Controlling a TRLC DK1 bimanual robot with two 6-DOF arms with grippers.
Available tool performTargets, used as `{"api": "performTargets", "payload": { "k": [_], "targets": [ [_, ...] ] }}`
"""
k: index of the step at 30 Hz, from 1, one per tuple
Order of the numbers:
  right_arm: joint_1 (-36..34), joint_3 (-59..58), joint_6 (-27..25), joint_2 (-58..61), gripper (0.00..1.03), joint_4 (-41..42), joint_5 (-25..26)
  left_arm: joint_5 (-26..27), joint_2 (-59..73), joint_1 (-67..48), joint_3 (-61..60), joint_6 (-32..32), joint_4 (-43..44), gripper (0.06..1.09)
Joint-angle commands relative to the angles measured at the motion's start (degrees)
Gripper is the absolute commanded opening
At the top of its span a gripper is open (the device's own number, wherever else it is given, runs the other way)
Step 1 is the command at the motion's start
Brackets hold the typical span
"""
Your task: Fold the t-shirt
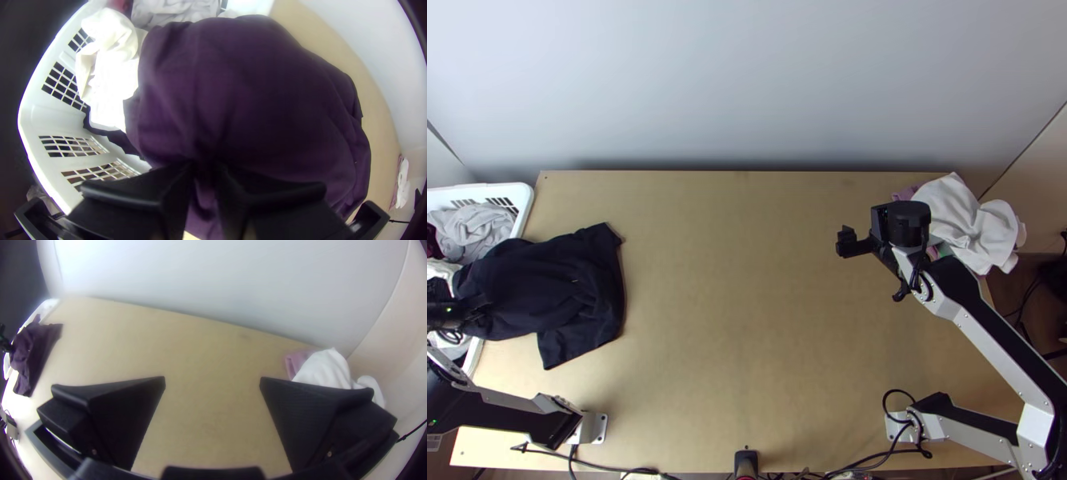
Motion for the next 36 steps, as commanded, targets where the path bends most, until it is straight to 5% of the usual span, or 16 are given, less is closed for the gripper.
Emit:
{"api": "performTargets", "payload": {
  "k": [1,12,17,21,28,36],
  "targets": [
    [-0.3,0.1,0.1,-0.2,0.99,-0.4,0.0,-3.3,-0.3,-2.9,-1.1,-0.4,1.7,0.1],
    [-0.4,0.3,0.3,-0.2,0.99,-0.4,0.0,-1.0,-18.1,-5.4,4.0,-2.4,-6.3,0.1],
    [-0.2,0.1,0.6,-0.3,0.99,-0.4,-0.1,-0.2,-23.9,-12.7,11.4,-9.9,-14.9,0.1],
    [-0.4,-1.1,0.7,-2.4,0.99,-0.4,-0.1,-0.6,-27.6,-20.6,13.3,-16.3,-13.3,0.1],
    [-0.9,-5.1,1.8,-7.7,0.99,-0.4,-0.1,-10.0,-26.6,-38.0,28.8,-31.1,-11.5,0.1],
    [2.9,-11.5,5.4,-10.7,0.99,0.0,-0.7,-23.0,-21.1,-55.0,44.9,-39.7,-10.2,0.1]
  ]
}}
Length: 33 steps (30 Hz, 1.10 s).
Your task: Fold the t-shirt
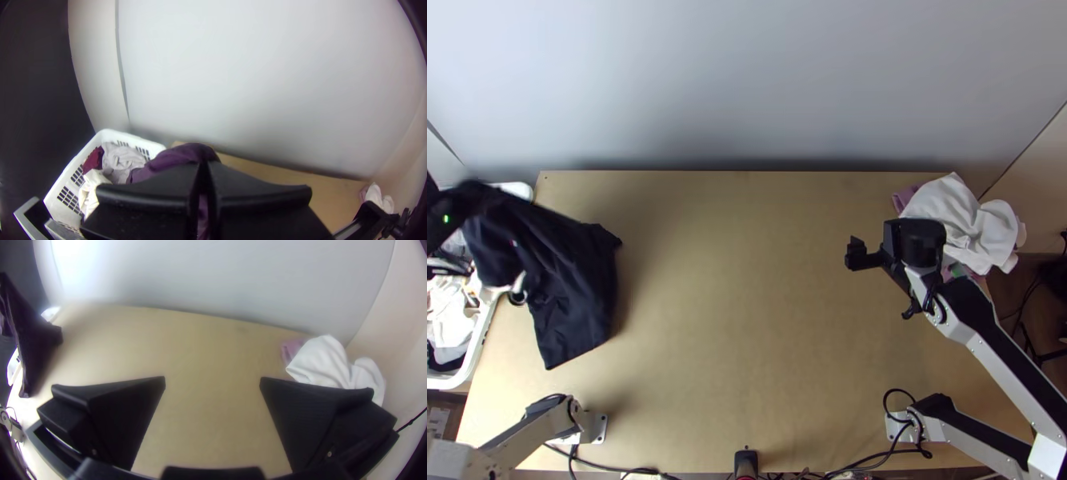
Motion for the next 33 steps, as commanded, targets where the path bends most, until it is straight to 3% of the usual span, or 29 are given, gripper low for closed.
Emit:
{"api": "performTargets", "payload": {
  "k": [1,5,9,12,15,19,26,33],
  "targets": [
    [3.8,-5.5,2.2,-2.5,0.99,0.3,-0.7,-9.7,3.6,-14.8,13.2,-8.0,1.5,0.1],
    [6.2,-7.7,3.7,-2.8,0.99,0.4,-0.7,-11.7,5.5,-21.2,18.0,-11.6,3.3,0.1],
    [10.3,-10.3,4.3,-3.3,0.99,0.5,-1.0,-23.5,10.2,-32.8,27.1,-9.9,4.1,0.1],
    [13.3,-12.4,4.7,-4.2,0.99,1.1,-1.0,-25.6,13.0,-38.2,34.0,-7.2,7.4,0.1],
    [15.9,-13.6,5.7,-4.2,0.99,2.0,-1.1,-26.1,13.1,-42.0,34.3,-5.5,13.1,0.1],
    [18.3,-14.1,7.4,-2.2,0.99,5.8,-2.6,-32.0,13.9,-48.8,33.0,-5.4,15.7,0.1],
    [20.1,-12.9,9.4,1.7,0.99,11.3,-7.2,-37.7,16.7,-58.0,31.2,-6.2,21.2,0.1],
    [24.1,-8.3,9.4,7.6,0.99,15.2,-8.4,-42.4,22.3,-64.9,31.0,1.6,33.9,0.1]
  ]
}}
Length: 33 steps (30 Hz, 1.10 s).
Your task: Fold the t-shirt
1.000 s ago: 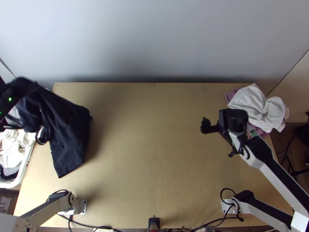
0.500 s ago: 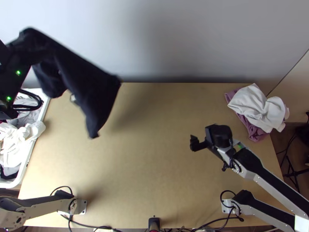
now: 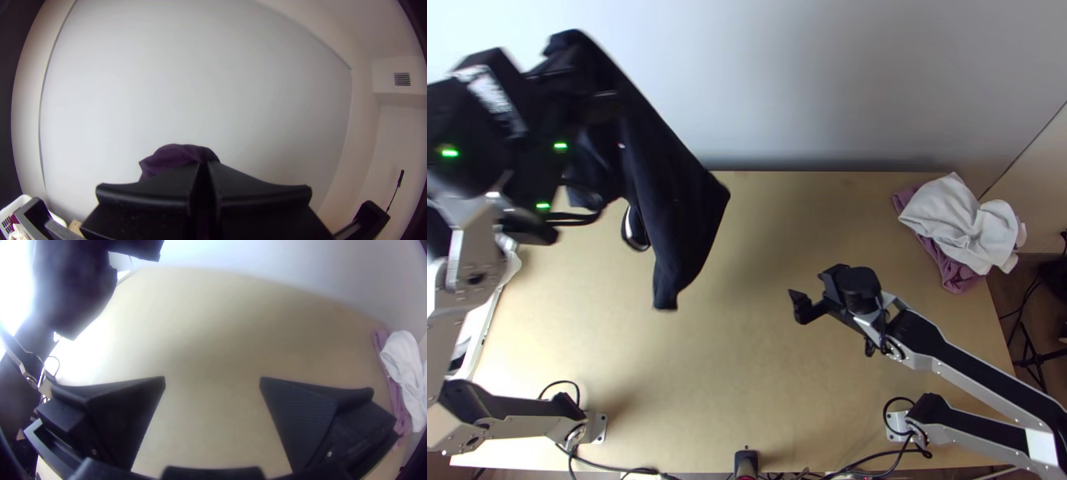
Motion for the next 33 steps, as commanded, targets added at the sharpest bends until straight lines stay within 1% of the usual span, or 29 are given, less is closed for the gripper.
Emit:
{"api": "performTargets", "payload": {
  "k": [1,3,6,12,17,24,27,30,33],
  "targets": [
    [4.0,4.9,0.5,5.9,0.99,3.1,-1.7,-5.1,5.0,-7.1,-0.1,5.5,10.3,0.1],
    [5.1,6.5,-0.4,7.0,0.99,3.0,-1.6,-6.3,6.3,-8.1,-0.2,5.9,10.8,0.1],
    [5.4,8.0,-0.8,7.2,0.99,2.9,-1.6,-8.5,7.9,-9.1,-0.7,8.8,12.9,0.1],
    [5.5,8.4,-0.6,6.3,0.99,2.6,-1.7,-8.6,8.4,-7.9,-6.5,10.9,17.3,0.1],
    [5.6,8.0,-0.2,4.2,0.99,1.0,-2.4,-8.6,8.3,-7.5,-11.1,13.6,24.7,0.1],
    [5.6,6.4,-0.3,2.0,0.99,0.8,-2.5,-9.0,9.5,-8.5,-11.1,15.3,28.4,0.1],
    [6.0,6.0,0.0,1.8,0.99,0.8,-2.8,-10.1,10.1,-9.0,-11.1,17.5,30.3,0.1],
    [6.7,5.7,0.4,1.9,0.99,0.8,-4.8,-11.1,10.7,-9.5,-11.1,19.6,32.2,0.1],
    [7.9,6.0,-0.6,2.1,0.99,1.0,-5.0,-11.5,11.3,-9.9,-11.1,21.3,33.6,0.1]
  ]
}}
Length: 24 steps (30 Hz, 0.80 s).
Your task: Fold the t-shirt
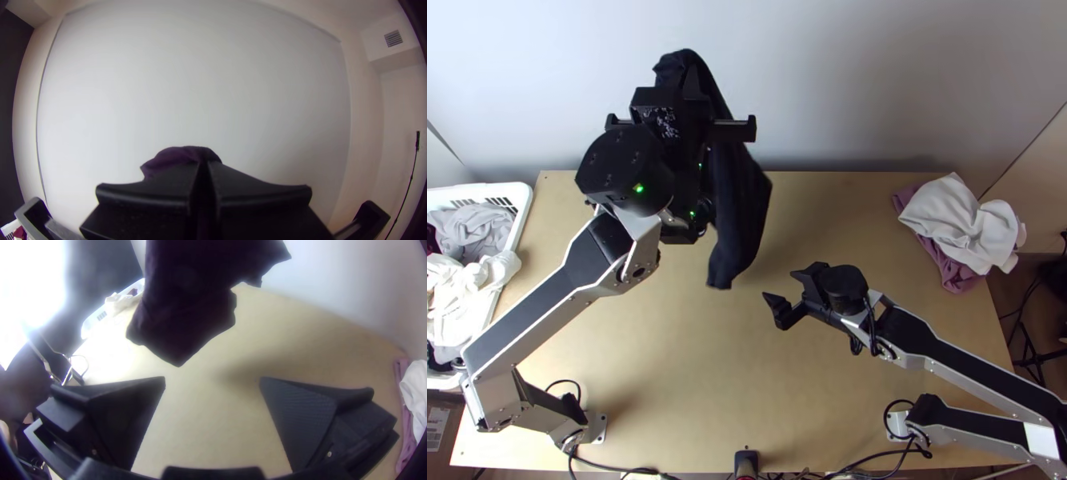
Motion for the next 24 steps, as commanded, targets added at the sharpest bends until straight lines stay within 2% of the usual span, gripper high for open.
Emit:
{"api": "performTargets", "payload": {
  "k": [1,9,17,24],
  "targets": [
    [1.9,0.2,-0.7,0.0,0.99,0.1,-1.4,-1.2,1.3,-0.9,-0.3,3.5,3.3,0.1],
    [5.7,5.8,0.1,5.0,0.99,-1.1,-1.5,-1.2,2.2,-0.7,-1.0,3.2,3.9,0.1],
    [6.2,8.7,1.8,7.0,0.99,-1.9,-1.6,-2.1,2.9,-1.0,-2.4,3.5,5.9,0.1],
    [6.1,9.0,3.7,10.6,0.99,2.6,-1.8,-2.7,3.6,-2.3,-2.6,4.0,7.7,0.1]
  ]
}}
